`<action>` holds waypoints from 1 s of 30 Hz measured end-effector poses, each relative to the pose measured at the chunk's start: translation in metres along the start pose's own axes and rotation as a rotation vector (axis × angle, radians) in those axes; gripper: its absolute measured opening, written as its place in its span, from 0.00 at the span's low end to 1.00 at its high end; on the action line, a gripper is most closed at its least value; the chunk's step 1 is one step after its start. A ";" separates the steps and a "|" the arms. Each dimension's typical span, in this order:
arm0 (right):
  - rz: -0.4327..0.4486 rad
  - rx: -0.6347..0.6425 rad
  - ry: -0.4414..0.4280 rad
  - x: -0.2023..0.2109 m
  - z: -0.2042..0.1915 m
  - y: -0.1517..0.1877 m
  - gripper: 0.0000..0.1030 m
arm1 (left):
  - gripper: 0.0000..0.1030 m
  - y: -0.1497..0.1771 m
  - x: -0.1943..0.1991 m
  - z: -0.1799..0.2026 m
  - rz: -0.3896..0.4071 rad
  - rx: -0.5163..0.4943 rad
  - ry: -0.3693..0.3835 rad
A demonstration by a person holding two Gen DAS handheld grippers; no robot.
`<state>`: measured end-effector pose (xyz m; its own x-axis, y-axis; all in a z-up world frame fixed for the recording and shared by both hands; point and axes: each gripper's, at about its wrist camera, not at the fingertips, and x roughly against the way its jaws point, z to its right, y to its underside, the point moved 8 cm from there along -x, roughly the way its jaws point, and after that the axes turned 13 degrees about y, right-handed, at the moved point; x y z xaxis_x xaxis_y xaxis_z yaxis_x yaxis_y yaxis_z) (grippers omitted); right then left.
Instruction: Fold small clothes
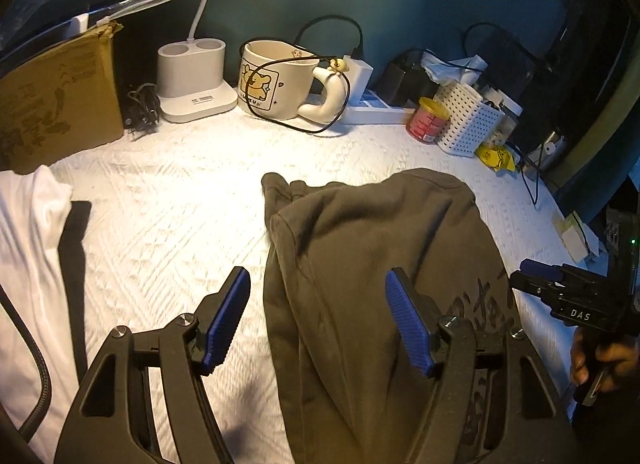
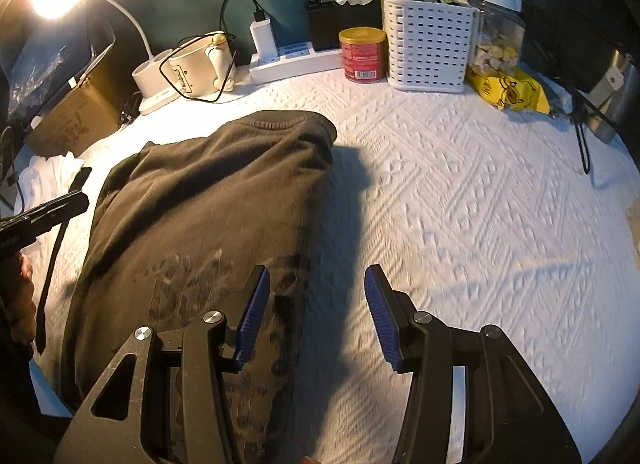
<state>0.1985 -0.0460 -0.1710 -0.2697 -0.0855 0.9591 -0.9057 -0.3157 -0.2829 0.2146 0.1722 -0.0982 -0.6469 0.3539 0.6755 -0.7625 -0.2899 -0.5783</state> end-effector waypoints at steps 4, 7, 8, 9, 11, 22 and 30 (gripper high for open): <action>-0.004 -0.001 -0.001 -0.008 -0.001 -0.006 0.57 | 0.68 -0.006 -0.011 -0.008 -0.008 0.013 0.006; -0.011 0.000 0.000 -0.017 -0.001 -0.012 0.57 | 0.68 -0.010 -0.017 -0.018 -0.011 0.034 0.006; -0.013 0.002 0.000 -0.020 -0.001 -0.014 0.57 | 0.68 -0.011 -0.019 -0.021 -0.013 0.042 0.006; -0.014 0.002 -0.001 -0.023 -0.001 -0.016 0.57 | 0.68 -0.012 -0.022 -0.024 -0.016 0.048 0.007; -0.015 0.003 -0.004 -0.027 -0.001 -0.019 0.57 | 0.68 -0.013 -0.028 -0.030 -0.037 0.068 0.013; -0.028 -0.016 -0.102 -0.047 -0.019 -0.032 0.57 | 0.72 -0.001 -0.052 -0.008 -0.137 0.048 0.127; -0.019 -0.007 -0.142 -0.053 -0.034 -0.037 0.57 | 0.72 -0.001 -0.068 0.019 -0.197 -0.038 0.171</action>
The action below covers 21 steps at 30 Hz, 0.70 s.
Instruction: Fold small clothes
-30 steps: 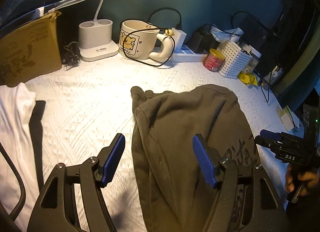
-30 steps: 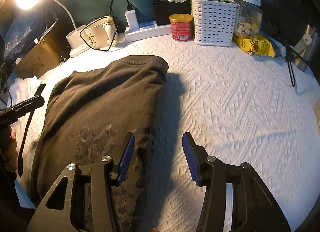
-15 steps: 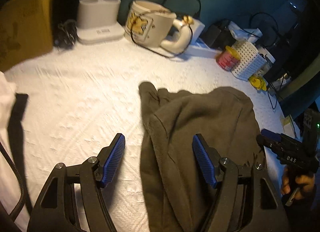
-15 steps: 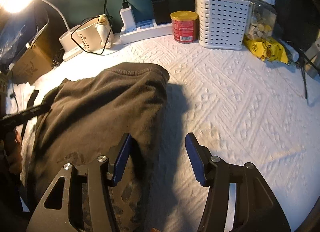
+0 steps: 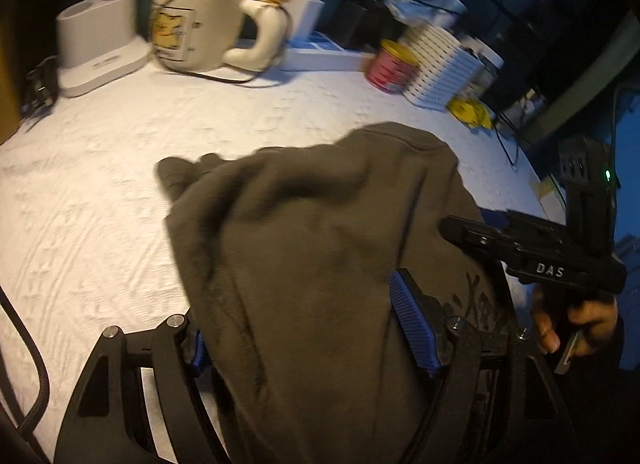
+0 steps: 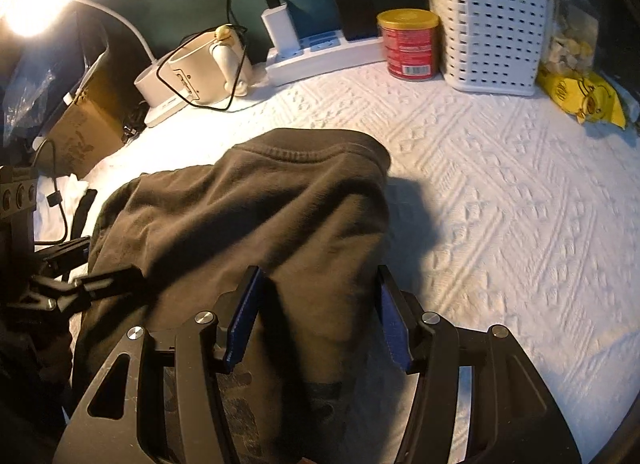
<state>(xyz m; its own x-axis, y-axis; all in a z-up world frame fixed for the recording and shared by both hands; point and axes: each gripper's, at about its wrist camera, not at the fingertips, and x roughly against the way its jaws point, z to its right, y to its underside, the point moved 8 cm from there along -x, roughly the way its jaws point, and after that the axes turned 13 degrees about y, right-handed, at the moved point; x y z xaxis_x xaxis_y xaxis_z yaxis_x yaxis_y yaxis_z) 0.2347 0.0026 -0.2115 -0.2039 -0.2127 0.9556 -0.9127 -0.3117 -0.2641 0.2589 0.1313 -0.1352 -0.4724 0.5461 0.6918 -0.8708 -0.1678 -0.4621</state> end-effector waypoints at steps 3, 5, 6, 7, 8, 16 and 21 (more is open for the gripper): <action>0.014 0.011 0.008 -0.001 -0.004 -0.002 0.57 | 0.69 -0.001 -0.006 0.005 -0.002 -0.031 -0.002; 0.026 0.022 0.017 -0.002 -0.006 -0.003 0.57 | 0.65 -0.003 -0.007 0.006 0.004 -0.046 -0.011; 0.033 0.025 0.016 -0.002 -0.007 -0.003 0.57 | 0.62 -0.004 -0.008 0.006 0.006 -0.052 -0.020; 0.039 0.027 0.019 -0.002 -0.009 -0.003 0.57 | 0.58 -0.005 -0.008 0.005 0.008 -0.055 -0.026; 0.046 0.032 0.023 -0.003 -0.010 -0.004 0.57 | 0.53 -0.005 -0.009 0.004 0.008 -0.055 -0.027; 0.090 0.062 0.032 -0.002 -0.015 -0.003 0.52 | 0.33 -0.003 -0.014 0.007 0.011 -0.085 -0.012; 0.116 0.072 0.036 -0.001 -0.018 -0.002 0.34 | 0.26 -0.002 -0.017 0.011 0.008 -0.091 -0.002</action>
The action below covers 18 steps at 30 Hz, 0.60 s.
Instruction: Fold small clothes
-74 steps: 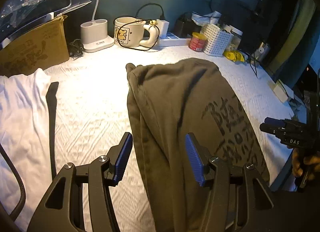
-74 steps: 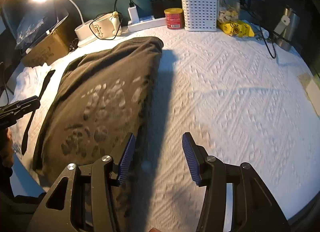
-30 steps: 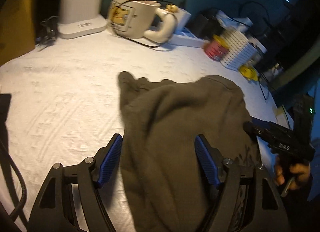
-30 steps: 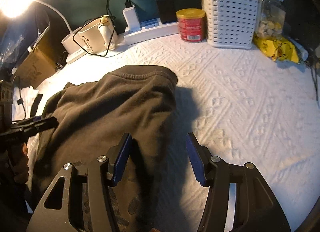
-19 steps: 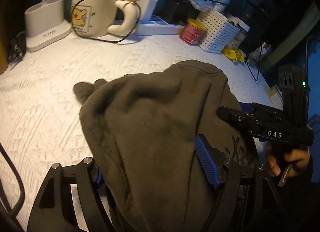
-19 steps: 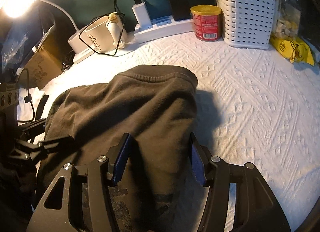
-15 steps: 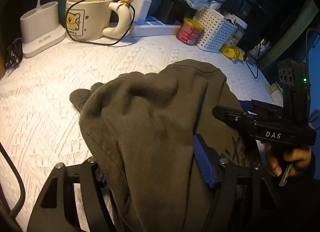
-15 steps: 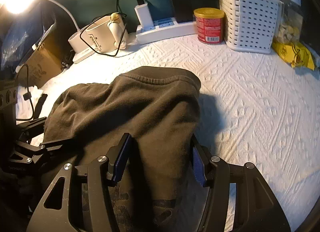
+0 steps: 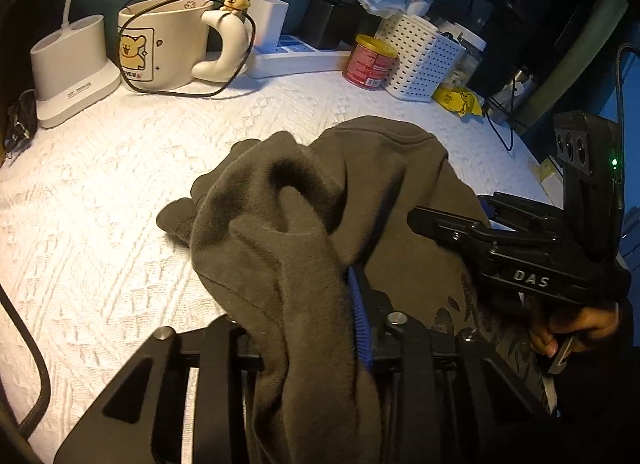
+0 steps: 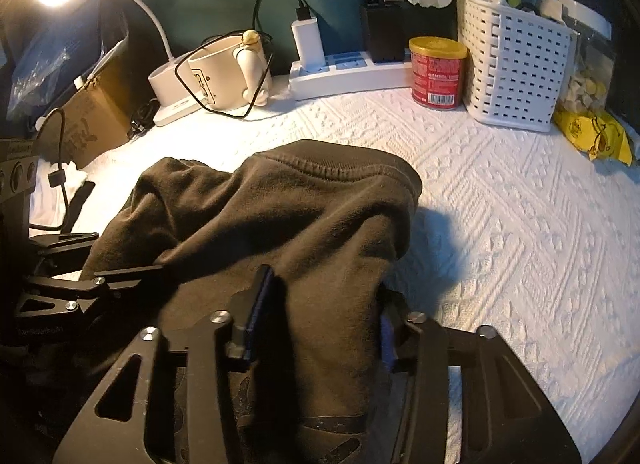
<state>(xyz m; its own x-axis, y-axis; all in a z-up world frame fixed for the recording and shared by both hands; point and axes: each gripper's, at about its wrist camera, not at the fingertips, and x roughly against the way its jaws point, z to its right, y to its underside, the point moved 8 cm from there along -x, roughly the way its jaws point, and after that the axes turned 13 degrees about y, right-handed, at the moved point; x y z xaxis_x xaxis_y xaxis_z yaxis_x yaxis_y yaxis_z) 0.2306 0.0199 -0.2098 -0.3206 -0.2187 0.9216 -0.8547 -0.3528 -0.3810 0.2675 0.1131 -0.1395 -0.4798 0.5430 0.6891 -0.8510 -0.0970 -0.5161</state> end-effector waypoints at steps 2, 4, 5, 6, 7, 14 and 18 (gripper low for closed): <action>0.005 -0.003 -0.006 0.000 0.000 0.000 0.29 | 0.25 0.000 0.001 0.001 0.005 -0.002 -0.001; 0.006 -0.001 -0.006 0.001 -0.001 -0.001 0.26 | 0.23 0.000 0.001 0.001 0.009 0.008 0.005; 0.007 0.001 -0.007 0.001 -0.002 -0.001 0.23 | 0.23 0.000 0.002 0.001 0.011 0.011 0.007; 0.009 0.003 -0.006 0.002 -0.003 -0.001 0.22 | 0.23 0.000 0.002 0.002 0.014 0.013 0.008; 0.011 0.005 -0.006 0.003 -0.003 -0.001 0.21 | 0.22 0.001 0.002 0.002 0.016 0.012 0.007; 0.026 0.007 -0.006 0.008 -0.005 -0.002 0.18 | 0.21 0.001 0.005 0.010 0.033 0.002 0.010; 0.043 0.008 -0.008 0.013 -0.006 -0.003 0.17 | 0.20 0.002 0.007 0.015 0.037 -0.008 0.015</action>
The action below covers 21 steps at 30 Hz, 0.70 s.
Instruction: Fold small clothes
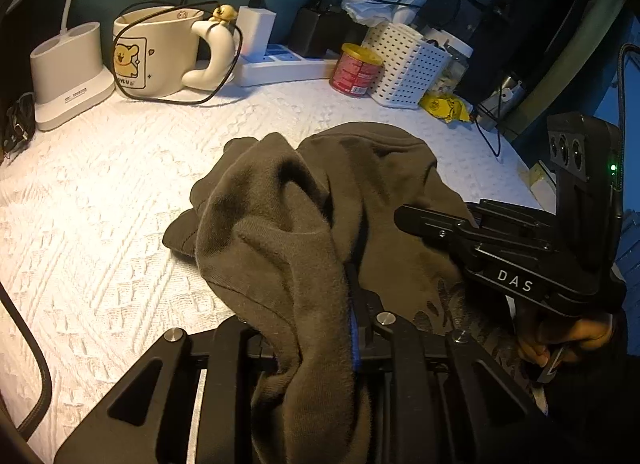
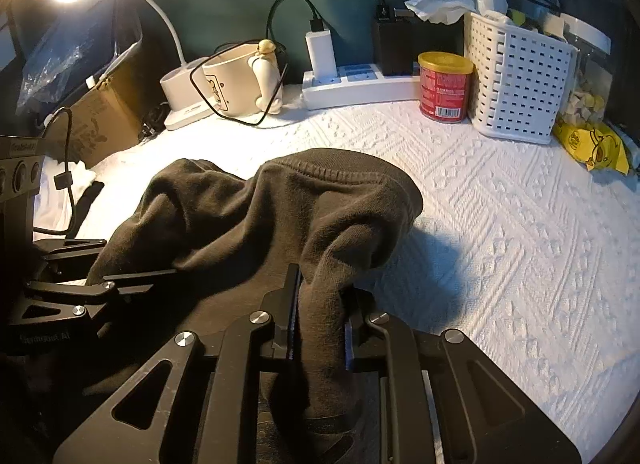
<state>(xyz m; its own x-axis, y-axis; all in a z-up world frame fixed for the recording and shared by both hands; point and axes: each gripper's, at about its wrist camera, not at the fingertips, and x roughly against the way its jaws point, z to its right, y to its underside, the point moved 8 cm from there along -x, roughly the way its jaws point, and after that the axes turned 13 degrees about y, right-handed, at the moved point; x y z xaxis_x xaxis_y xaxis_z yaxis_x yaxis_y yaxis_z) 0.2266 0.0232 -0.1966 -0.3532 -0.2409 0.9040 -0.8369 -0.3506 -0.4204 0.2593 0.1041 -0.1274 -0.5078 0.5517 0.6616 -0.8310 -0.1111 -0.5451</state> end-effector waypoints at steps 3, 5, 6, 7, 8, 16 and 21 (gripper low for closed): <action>0.013 0.004 0.003 0.005 -0.001 0.000 0.17 | 0.20 0.000 0.001 0.003 0.000 -0.001 -0.002; 0.023 0.008 0.005 0.009 -0.001 0.000 0.17 | 0.20 0.000 0.002 0.005 0.002 -0.005 -0.006; 0.027 0.009 0.004 0.011 -0.002 0.000 0.17 | 0.20 0.001 0.002 0.006 -0.002 -0.007 -0.015; 0.030 0.011 0.004 0.013 -0.003 0.000 0.17 | 0.20 0.002 0.002 0.006 -0.007 -0.013 -0.028; 0.034 0.011 0.005 0.015 -0.003 0.000 0.17 | 0.20 0.003 0.003 0.008 -0.006 -0.021 -0.035; 0.071 0.013 0.011 0.037 -0.007 0.000 0.17 | 0.20 0.008 0.018 0.020 0.035 -0.043 -0.036; 0.104 0.016 0.017 0.054 -0.011 0.000 0.17 | 0.20 0.012 0.030 0.029 0.066 -0.054 -0.033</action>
<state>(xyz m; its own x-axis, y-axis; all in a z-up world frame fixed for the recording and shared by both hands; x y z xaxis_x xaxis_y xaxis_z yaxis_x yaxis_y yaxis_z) 0.2029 0.0199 -0.1465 -0.4452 -0.2614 0.8564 -0.7885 -0.3389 -0.5133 0.2272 0.0959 -0.0992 -0.5688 0.5169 0.6397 -0.7825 -0.1009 -0.6144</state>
